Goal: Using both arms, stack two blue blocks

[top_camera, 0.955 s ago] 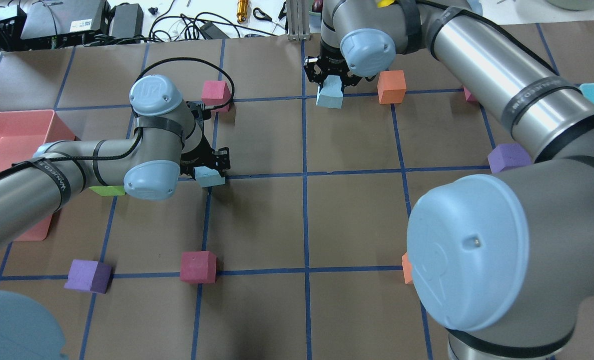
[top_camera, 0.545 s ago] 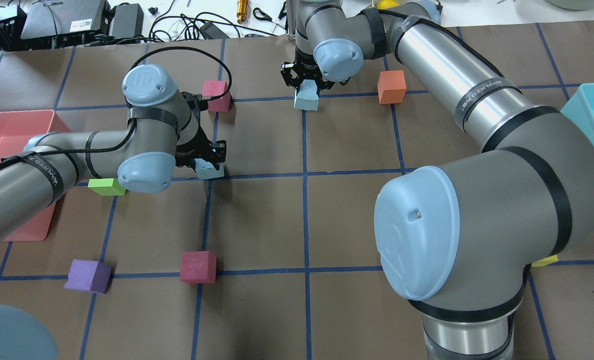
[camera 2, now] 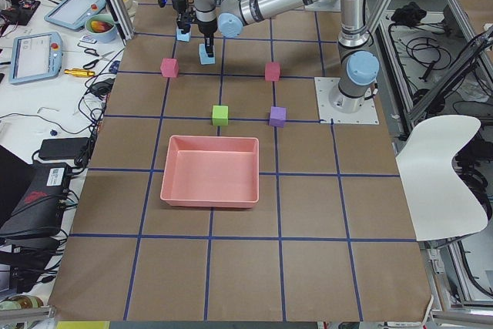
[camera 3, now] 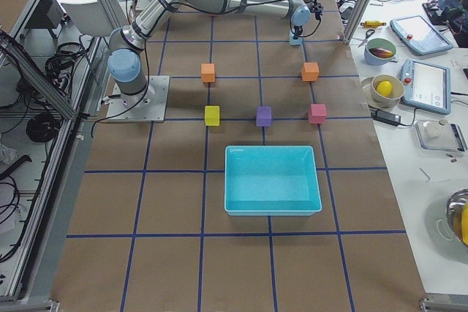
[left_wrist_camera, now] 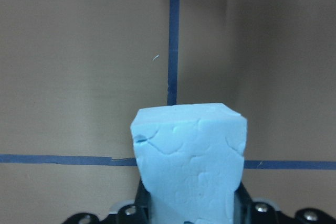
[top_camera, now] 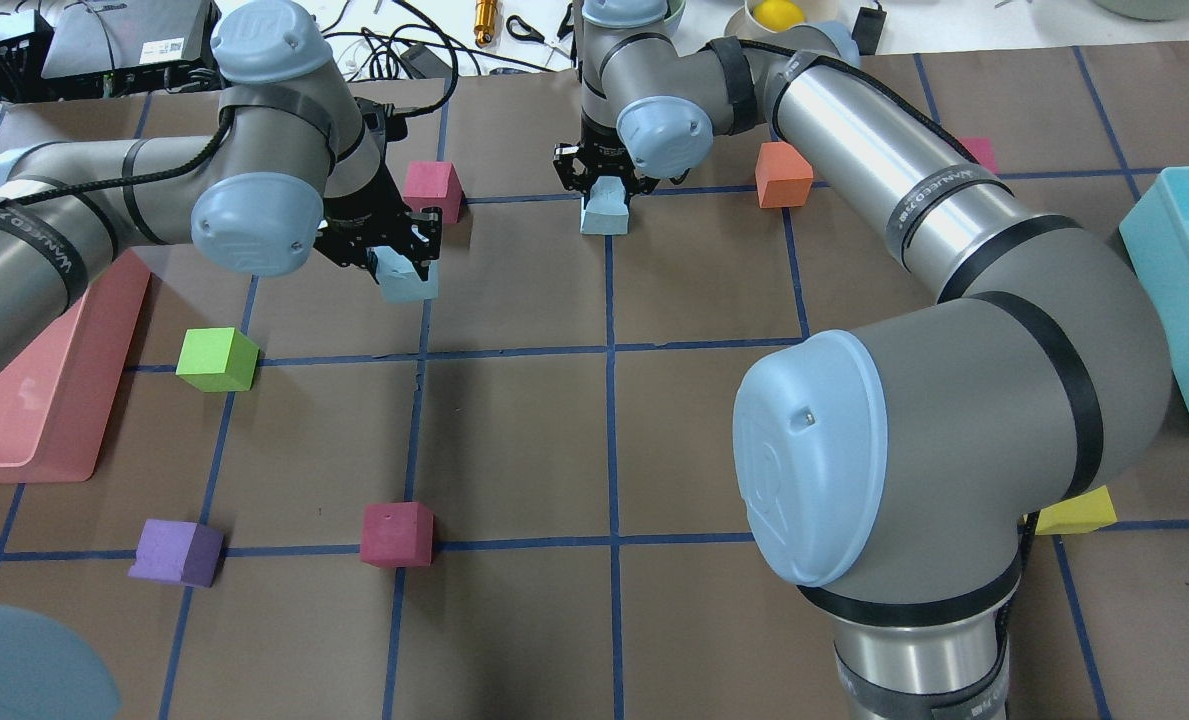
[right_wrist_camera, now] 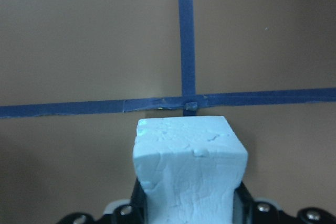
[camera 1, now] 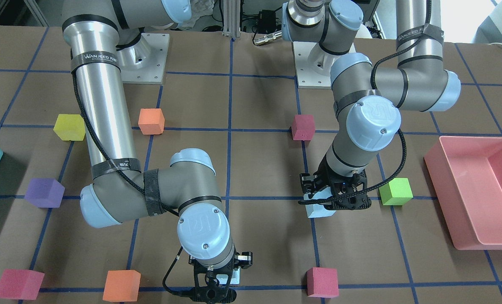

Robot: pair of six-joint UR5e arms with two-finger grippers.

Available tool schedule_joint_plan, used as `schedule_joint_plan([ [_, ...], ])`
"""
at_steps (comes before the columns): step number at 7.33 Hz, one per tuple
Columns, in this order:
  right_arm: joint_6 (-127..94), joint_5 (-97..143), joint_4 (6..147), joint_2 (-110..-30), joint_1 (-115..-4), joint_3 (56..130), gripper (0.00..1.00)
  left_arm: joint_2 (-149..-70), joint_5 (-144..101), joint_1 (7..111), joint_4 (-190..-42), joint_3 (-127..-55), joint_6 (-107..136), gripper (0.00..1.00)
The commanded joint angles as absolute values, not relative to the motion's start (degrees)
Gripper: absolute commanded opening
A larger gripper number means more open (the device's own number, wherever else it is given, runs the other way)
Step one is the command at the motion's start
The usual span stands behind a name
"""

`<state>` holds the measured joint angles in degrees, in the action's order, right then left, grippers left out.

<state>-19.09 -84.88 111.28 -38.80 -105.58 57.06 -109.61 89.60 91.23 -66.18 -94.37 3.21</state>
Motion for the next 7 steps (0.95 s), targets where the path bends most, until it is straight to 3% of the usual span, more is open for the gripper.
schedule_joint_plan([
  [1, -20.2, -84.2, 111.3, -38.8, -105.6, 57.0, 1.0, -109.9, 89.4, 91.2, -67.3, -92.1, 3.1, 0.0],
  [4, -21.2, -84.6, 107.4, -41.8, -104.8, 56.6, 1.0, -110.4, 89.5, 91.4, -67.9, -89.5, 3.1, 0.0],
  [7, -17.3, -84.9, 90.2, -53.4, -97.9, 57.7, 1.0, -113.2, 89.6, 94.4, -70.8, -83.0, 3.4, 0.0],
])
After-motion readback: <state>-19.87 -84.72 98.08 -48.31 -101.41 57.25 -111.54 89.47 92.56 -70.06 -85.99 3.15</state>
